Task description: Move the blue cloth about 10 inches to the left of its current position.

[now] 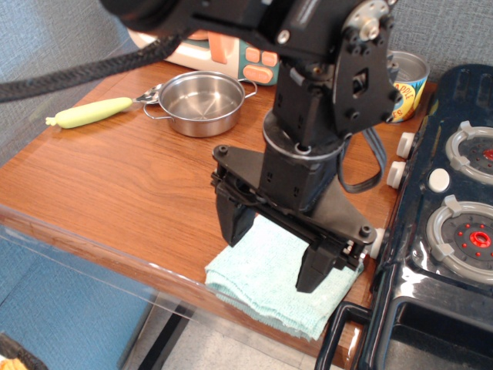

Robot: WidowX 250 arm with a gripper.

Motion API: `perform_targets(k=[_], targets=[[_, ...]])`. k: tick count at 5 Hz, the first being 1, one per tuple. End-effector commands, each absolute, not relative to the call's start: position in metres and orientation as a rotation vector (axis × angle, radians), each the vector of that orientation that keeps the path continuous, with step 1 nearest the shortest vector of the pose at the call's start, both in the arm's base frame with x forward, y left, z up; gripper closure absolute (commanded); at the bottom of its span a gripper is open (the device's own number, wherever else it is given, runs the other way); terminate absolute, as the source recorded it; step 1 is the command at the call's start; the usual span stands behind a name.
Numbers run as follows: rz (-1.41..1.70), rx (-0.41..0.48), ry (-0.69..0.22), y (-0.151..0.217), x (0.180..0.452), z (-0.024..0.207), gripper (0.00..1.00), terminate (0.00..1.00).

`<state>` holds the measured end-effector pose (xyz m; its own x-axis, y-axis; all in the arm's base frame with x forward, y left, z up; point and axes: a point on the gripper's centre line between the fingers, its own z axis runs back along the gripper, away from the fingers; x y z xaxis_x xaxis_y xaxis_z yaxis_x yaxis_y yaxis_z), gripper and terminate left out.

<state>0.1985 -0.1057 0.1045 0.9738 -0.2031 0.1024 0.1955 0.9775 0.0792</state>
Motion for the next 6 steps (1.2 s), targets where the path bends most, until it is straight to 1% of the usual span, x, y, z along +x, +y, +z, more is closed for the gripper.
perform_targets(k=[1,2,3,4,5,6], targets=[[-0.201,0.069,-0.11,-0.106,0.199,0.105,0.0,0.0],[-0.201,0.036,-0.142,-0.108,0.216,0.092,0.0,0.0],[-0.182,0.029,-0.159,-0.102,0.236,0.076,0.0,0.0],[-0.155,0.062,-0.168,-0.091,0.259,0.058,0.0,0.0],[-0.152,0.067,-0.191,-0.087,0.275,0.041,0.0,0.0],[-0.16,0.034,-0.178,-0.094,0.28,0.026,0.0,0.0]])
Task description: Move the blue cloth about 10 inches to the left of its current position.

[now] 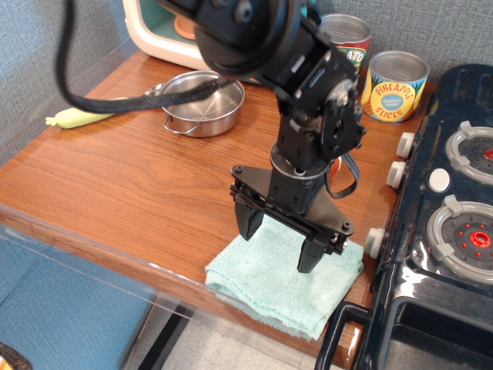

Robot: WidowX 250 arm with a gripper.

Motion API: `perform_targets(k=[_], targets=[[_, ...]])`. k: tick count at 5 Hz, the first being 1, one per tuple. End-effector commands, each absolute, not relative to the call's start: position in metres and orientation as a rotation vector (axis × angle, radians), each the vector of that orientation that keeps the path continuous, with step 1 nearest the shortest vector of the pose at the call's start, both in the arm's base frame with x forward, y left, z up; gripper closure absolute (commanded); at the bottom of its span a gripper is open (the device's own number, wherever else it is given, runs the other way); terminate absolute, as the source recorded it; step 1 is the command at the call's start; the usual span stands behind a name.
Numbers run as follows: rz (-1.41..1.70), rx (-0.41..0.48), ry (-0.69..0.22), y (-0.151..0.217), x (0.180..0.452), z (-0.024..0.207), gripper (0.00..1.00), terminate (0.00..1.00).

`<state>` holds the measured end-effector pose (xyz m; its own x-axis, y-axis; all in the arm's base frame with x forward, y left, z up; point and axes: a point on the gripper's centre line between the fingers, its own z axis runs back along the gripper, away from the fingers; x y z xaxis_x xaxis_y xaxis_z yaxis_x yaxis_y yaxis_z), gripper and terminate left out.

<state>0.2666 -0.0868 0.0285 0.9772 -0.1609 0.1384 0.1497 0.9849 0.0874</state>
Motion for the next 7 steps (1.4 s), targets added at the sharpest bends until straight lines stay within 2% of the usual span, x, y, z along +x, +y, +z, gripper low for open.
perform_targets(k=[1,2,4,6,7], targets=[[-0.165,0.001,-0.201,-0.101,0.284,0.02,0.0,0.0],[-0.153,-0.001,-0.211,-0.087,0.287,0.013,0.0,0.0],[-0.06,0.025,-0.249,-0.019,0.298,0.016,0.0,0.0],[-0.047,0.043,-0.265,0.007,0.299,0.022,0.0,0.0],[-0.04,0.053,-0.284,0.006,0.305,0.035,0.0,0.0]])
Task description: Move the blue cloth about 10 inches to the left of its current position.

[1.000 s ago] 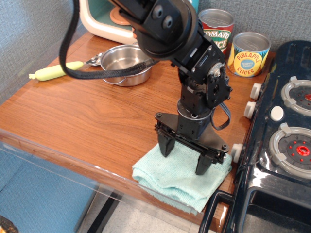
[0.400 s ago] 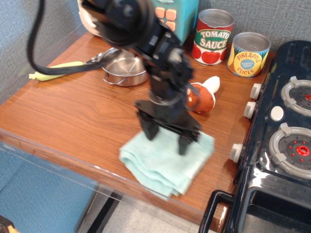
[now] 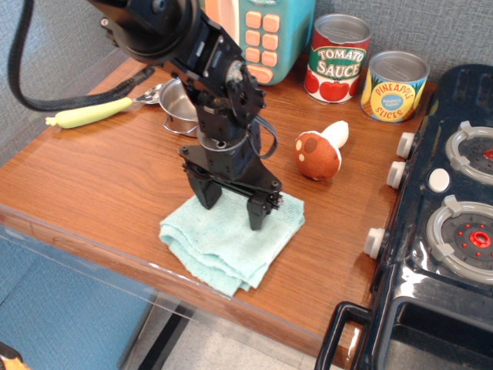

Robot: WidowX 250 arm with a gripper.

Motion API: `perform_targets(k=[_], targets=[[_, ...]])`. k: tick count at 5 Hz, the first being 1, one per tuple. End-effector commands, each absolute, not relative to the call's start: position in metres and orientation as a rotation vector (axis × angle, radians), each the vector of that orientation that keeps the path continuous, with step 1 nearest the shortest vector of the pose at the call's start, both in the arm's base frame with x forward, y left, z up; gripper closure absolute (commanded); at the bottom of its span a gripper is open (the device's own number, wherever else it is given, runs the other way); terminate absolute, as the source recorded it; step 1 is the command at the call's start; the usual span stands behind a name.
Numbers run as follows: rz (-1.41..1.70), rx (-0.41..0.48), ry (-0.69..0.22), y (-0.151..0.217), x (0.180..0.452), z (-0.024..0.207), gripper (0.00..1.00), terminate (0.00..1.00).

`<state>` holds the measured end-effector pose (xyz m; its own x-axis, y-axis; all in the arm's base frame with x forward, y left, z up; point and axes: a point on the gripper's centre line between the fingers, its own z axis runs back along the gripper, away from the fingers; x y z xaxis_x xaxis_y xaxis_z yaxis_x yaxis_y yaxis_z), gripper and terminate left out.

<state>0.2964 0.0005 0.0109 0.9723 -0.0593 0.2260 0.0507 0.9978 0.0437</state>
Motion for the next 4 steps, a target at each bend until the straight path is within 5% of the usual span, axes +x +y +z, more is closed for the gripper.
perform_targets(k=[1,2,4], targets=[[-0.034,0.054,-0.323,0.001,0.318,0.064,0.0,0.0],[-0.006,0.053,-0.363,0.001,0.321,0.099,0.0,0.0],[0.013,0.037,-0.352,0.003,0.315,0.11,0.0,0.0]])
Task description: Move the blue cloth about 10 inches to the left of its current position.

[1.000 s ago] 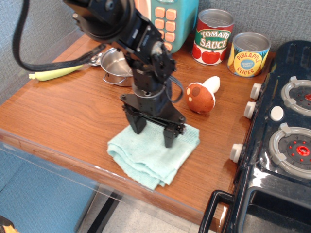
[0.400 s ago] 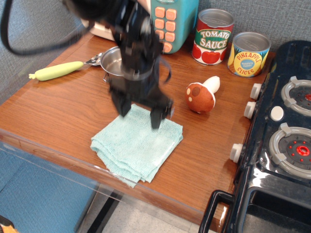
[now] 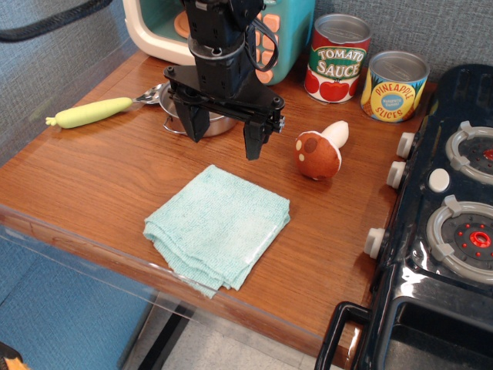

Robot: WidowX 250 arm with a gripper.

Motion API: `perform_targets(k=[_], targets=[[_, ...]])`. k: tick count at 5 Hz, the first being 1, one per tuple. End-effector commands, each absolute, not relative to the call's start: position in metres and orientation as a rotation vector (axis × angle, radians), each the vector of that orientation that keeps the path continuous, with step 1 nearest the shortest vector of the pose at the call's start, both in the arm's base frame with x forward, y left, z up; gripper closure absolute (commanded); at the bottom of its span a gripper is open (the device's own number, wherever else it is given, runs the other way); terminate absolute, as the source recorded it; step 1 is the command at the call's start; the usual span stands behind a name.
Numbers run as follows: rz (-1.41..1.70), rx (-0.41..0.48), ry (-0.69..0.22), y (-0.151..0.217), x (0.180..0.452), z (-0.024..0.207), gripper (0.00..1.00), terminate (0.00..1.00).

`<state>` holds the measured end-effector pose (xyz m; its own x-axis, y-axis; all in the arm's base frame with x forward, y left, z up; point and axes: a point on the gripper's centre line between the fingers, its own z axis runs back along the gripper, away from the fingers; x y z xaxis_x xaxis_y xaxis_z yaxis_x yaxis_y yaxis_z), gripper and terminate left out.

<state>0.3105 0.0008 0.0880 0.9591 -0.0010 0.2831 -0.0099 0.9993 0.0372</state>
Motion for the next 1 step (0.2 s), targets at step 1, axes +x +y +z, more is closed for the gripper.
perform_targets(k=[1], targets=[[0.013,0.037,-0.352,0.0033,0.3153,0.1098,0.0,1.0]])
